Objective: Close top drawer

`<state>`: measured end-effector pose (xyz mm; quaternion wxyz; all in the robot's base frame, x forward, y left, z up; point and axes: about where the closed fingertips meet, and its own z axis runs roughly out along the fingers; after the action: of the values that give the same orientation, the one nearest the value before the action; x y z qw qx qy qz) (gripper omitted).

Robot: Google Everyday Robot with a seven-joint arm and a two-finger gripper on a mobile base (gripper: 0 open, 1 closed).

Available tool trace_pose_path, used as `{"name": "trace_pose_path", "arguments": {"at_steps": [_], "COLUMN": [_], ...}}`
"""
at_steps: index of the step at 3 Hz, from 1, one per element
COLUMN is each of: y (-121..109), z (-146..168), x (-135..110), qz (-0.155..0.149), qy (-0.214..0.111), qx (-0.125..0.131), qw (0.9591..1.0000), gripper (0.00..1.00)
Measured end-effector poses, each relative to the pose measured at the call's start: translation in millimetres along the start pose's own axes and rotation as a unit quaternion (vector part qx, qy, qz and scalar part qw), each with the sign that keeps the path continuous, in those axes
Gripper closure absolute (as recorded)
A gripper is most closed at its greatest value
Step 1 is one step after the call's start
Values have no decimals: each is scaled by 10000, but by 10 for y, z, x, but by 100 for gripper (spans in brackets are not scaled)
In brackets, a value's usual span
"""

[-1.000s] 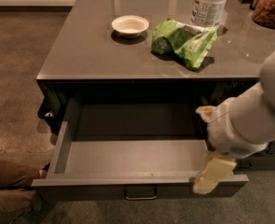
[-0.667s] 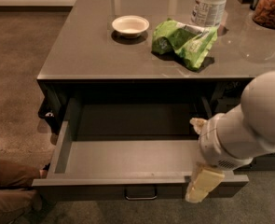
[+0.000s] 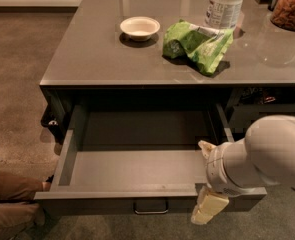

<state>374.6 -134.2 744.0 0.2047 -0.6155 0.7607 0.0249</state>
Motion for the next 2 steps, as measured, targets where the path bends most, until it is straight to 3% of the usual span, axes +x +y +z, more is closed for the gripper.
{"name": "trace_pose_path", "arguments": {"at_steps": [2], "y": [-225], "z": [469], "x": [144], "qz": [115], "qy": [-150], "qx": [287], "qw": [9994], "gripper": [0]}}
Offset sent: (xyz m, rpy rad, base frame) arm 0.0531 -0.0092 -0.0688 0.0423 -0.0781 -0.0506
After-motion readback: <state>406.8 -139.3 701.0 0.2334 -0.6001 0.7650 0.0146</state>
